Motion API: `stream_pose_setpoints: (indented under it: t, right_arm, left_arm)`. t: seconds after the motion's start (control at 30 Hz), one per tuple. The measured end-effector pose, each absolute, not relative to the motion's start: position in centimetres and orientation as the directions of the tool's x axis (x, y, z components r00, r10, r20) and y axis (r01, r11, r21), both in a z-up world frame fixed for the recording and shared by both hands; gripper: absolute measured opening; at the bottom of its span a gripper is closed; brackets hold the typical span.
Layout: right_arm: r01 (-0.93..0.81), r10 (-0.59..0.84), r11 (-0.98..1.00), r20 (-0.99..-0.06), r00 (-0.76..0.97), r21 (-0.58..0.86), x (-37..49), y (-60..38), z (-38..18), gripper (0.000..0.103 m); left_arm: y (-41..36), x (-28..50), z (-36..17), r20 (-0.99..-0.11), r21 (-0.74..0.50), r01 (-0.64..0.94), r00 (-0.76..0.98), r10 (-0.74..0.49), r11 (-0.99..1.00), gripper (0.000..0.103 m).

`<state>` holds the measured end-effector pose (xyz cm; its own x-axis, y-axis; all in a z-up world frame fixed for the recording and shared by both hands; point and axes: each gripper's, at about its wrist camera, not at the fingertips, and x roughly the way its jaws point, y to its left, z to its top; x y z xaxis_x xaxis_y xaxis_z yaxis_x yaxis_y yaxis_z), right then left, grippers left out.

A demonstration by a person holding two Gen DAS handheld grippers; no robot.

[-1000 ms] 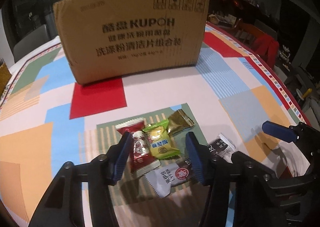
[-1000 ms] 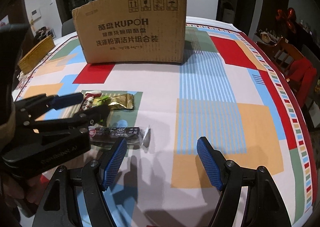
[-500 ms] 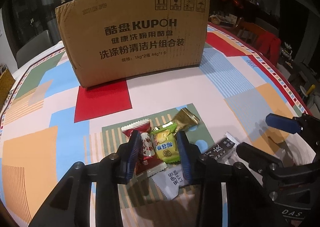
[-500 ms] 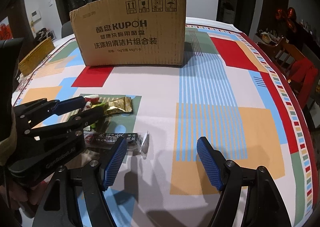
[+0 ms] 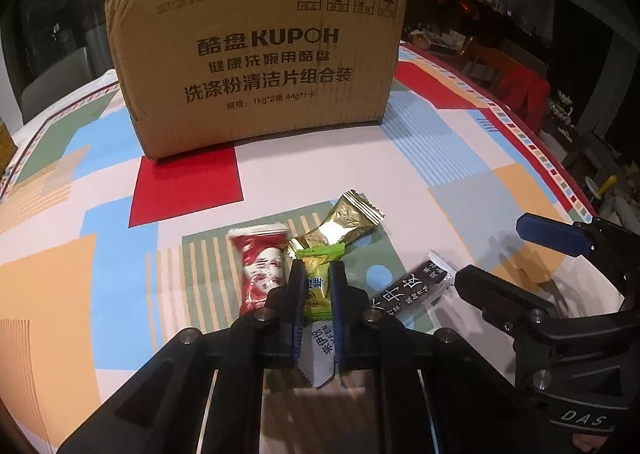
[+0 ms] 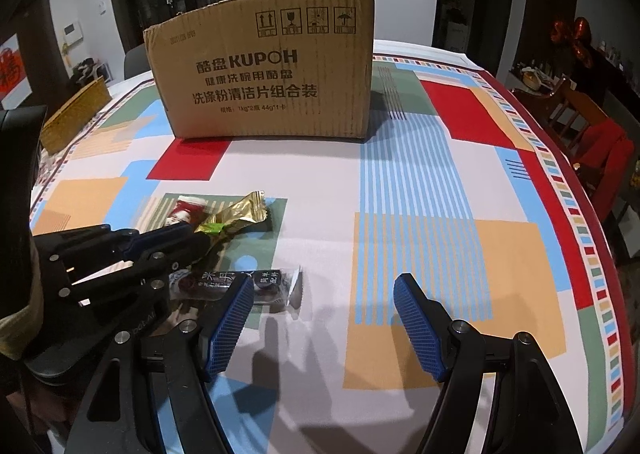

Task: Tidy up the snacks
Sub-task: 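Grasp the green candy with the left tool, then grasp the dark fruit-roll bar with the right tool while the left holds the green candy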

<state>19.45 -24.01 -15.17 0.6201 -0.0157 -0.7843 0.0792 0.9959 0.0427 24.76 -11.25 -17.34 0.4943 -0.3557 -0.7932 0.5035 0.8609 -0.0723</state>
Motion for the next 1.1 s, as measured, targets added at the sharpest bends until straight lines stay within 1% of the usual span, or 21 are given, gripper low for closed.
stream_pose_setpoints:
  t: [0.37,0.63,0.97,1.1]
  right_arm:
    - [0.063,-0.008,0.997,-0.782,0.624,0.040,19.4,-23.4,-15.0,0.074]
    - [0.035,0.006,0.999,-0.780,0.625,0.036,19.7,-22.2,-14.9,0.074]
    - [-0.045,0.053,0.998,-0.781,0.622,0.032,20.2,-19.6,-15.0,0.074]
    - [-0.085,0.070,0.996,-0.795,0.602,0.023,20.7,-18.3,-15.6,0.074]
  left_arm:
    - [-10.0,24.3,-16.9,-0.788,-0.078,0.493,0.501,-0.357,0.866,0.008]
    - [-7.7,23.7,-16.4,-0.780,-0.082,0.452,0.526,-0.340,0.888,0.007]
    - [-4.5,22.9,-15.2,-0.761,-0.082,0.400,0.566,-0.316,0.913,0.005]
    - [-3.5,22.8,-15.4,-0.764,-0.089,0.381,0.567,-0.308,0.920,0.005]
